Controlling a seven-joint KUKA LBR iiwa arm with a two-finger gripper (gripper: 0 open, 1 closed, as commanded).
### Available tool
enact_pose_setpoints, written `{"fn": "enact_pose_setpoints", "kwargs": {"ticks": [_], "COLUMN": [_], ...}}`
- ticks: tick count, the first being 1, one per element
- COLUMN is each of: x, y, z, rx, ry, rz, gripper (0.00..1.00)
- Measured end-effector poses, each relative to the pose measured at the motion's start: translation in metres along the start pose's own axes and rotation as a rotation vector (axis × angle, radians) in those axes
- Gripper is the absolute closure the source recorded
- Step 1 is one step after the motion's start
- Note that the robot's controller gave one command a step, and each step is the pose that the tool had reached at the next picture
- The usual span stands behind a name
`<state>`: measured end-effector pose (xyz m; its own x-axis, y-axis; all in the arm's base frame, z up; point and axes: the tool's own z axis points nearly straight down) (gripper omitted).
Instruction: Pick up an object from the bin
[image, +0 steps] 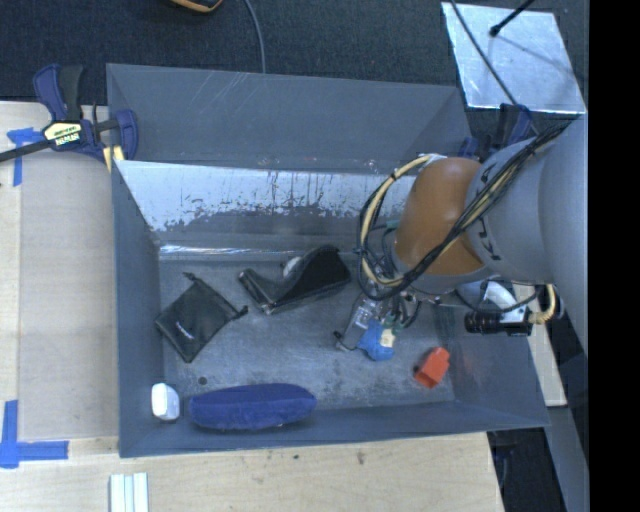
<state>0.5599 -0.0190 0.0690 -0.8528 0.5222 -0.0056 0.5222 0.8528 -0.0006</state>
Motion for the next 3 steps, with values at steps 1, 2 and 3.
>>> {"fn": "enact_pose_setpoints", "kwargs": {"ticks": [1, 2, 3], "x": [0.001, -0.057, -0.054], "y": [0.002, 0.022, 0.022], "z": [-0.002, -0.002, -0.001], "rx": [-0.003, -0.003, -0.001], "ry": [-0.001, -0.001, 0.004], "rz": [-0.003, -0.009, -0.010], "gripper": [1.00, 1.00, 0.00]}}
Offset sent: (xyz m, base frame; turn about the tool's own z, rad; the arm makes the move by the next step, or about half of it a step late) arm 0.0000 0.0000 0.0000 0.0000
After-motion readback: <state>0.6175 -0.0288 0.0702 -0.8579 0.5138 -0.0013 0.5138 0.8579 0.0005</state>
